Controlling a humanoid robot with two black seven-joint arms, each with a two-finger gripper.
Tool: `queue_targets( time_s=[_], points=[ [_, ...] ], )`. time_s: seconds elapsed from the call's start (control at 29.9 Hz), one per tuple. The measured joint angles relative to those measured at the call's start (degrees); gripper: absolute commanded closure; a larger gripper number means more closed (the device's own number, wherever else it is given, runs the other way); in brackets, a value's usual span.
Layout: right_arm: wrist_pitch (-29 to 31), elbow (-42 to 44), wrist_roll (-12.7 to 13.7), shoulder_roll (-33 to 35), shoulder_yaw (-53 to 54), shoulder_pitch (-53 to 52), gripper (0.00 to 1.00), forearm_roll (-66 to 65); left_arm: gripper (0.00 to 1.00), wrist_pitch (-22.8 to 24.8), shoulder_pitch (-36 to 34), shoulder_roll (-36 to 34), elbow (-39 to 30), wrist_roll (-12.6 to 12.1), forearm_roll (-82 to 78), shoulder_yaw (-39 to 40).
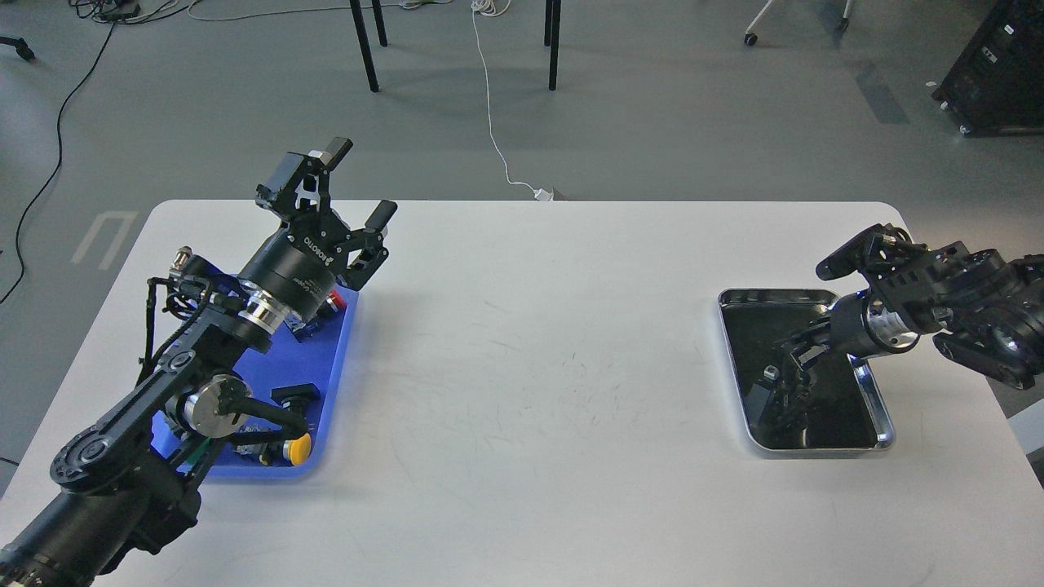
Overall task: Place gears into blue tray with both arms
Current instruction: 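Lower the right gripper and grasp a small black part in the tray, then carry the black part with the right gripper toward the table center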
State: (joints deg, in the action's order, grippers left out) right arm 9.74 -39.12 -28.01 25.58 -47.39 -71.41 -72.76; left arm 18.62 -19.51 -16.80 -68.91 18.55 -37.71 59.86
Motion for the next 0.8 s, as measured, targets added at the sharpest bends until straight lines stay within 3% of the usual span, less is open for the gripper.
queue_targets(
  time_s=[0.4, 0.8],
  points=[
    [0.46, -7.77, 0.01, -0.97, 0.01, -13.33, 0.84, 0.95, 0.02, 0.06, -0.02, -0.66, 0.0, 0.0, 0.03, 0.19],
    [-1.75, -9.37, 0.01, -21.32, -3.02, -17.05, 0.84, 11.65, 0.02, 0.11, 0.17, -3.51, -1.74, 0.14, 0.24, 0.72]
  ],
)
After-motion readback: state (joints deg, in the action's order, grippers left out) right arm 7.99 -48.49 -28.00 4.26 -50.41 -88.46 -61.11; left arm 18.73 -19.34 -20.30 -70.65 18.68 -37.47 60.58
